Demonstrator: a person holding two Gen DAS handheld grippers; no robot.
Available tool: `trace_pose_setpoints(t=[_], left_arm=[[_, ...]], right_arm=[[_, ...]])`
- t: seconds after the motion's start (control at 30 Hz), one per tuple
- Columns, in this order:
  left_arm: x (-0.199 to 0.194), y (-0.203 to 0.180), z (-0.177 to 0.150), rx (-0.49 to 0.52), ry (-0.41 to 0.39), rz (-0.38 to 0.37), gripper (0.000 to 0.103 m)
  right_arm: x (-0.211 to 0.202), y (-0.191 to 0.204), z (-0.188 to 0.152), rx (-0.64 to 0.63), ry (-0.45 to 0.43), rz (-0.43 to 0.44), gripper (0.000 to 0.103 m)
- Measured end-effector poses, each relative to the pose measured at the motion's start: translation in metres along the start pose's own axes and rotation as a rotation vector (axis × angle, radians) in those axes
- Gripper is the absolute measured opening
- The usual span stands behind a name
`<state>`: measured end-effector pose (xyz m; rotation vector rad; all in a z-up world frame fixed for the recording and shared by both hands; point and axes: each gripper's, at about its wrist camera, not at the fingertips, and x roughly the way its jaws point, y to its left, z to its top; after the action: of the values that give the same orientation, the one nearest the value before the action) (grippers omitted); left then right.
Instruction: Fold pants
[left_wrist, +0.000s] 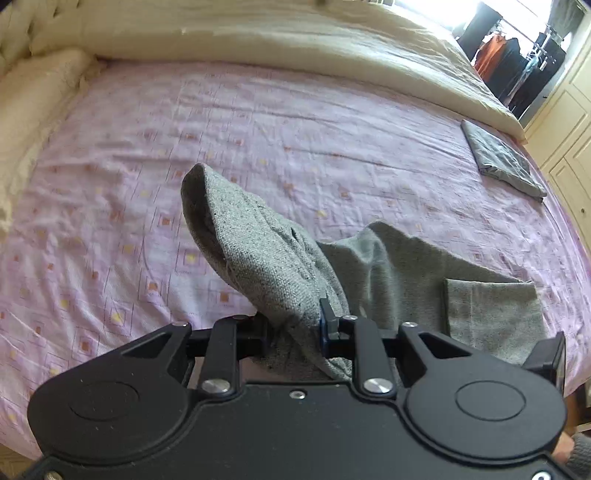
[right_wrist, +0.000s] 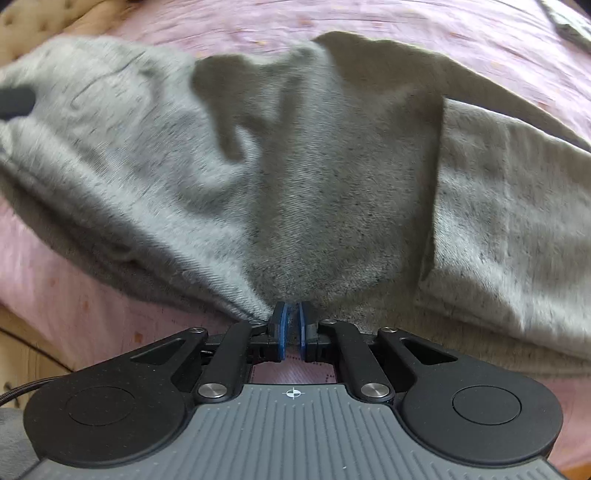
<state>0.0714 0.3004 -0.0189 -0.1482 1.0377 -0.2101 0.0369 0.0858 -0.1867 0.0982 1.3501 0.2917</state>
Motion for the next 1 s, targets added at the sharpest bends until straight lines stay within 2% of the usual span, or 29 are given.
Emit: trace_pose_setpoints(t=[0.07,0.13,0.27,0.37,0.43,0.5,0.53,0.63,0.67,0.73,0.83,0.87,0.93,0.97,1.0], left_arm=[[-0.01,-0.022,0.004,0.02,-0.026,0.019,0.03],[-0.019,-0.048,0.008,0.039,-0.049,0.034,0.03],[-0.03,-0.112,0.012,0.109,-0.1,0.025,0.03],[-0.022,-0.167,0.01,0.171,-0.115,-0.027,0.029],[-0.006,-0.201,0.006,0.203,-0.093,-0.084,0.026],[0.015,-0.235,-0.002,0.242,-0.063,-0.153,0.017],[0.027,-0.251,-0.007,0.259,-0.033,-0.182,0.015],[0.053,-0.287,-0.02,0.297,0.037,-0.198,0.018],[0.057,-0.293,-0.024,0.306,0.048,-0.18,0.023],[0.06,-0.296,-0.03,0.316,0.062,-0.122,0.025],[0.064,-0.282,-0.035,0.281,0.102,-0.037,0.027],[0.067,-0.272,-0.035,0.253,0.122,-0.003,0.033],[0.072,-0.251,-0.035,0.185,0.157,0.066,0.038],[0.073,-0.238,-0.035,0.142,0.17,0.095,0.038],[0.074,-0.226,-0.035,0.1,0.183,0.121,0.038]], right_arm=[[-0.012,-0.012,0.003,-0.01,-0.006,0.078,0.007],[-0.034,-0.026,0.003,-0.041,-0.065,0.107,0.007],[-0.073,-0.068,0.005,-0.054,-0.168,0.134,0.007],[-0.089,-0.108,0.004,-0.012,-0.199,0.126,0.007],[-0.096,-0.134,0.002,0.014,-0.207,0.103,0.007],[-0.1,-0.159,-0.003,0.05,-0.206,0.083,0.007],[-0.101,-0.169,-0.007,0.072,-0.202,0.073,0.007],[-0.107,-0.204,-0.019,0.126,-0.188,0.035,0.007],[-0.109,-0.212,-0.02,0.141,-0.188,0.023,0.007],[-0.114,-0.227,-0.022,0.168,-0.196,0.005,0.007],[-0.124,-0.241,-0.021,0.209,-0.246,-0.022,0.008],[-0.128,-0.243,-0.019,0.22,-0.276,-0.018,0.009],[-0.132,-0.246,-0.01,0.234,-0.344,0.0,0.021],[-0.133,-0.246,-0.005,0.238,-0.367,0.013,0.037],[-0.131,-0.246,0.0,0.244,-0.382,0.024,0.043]])
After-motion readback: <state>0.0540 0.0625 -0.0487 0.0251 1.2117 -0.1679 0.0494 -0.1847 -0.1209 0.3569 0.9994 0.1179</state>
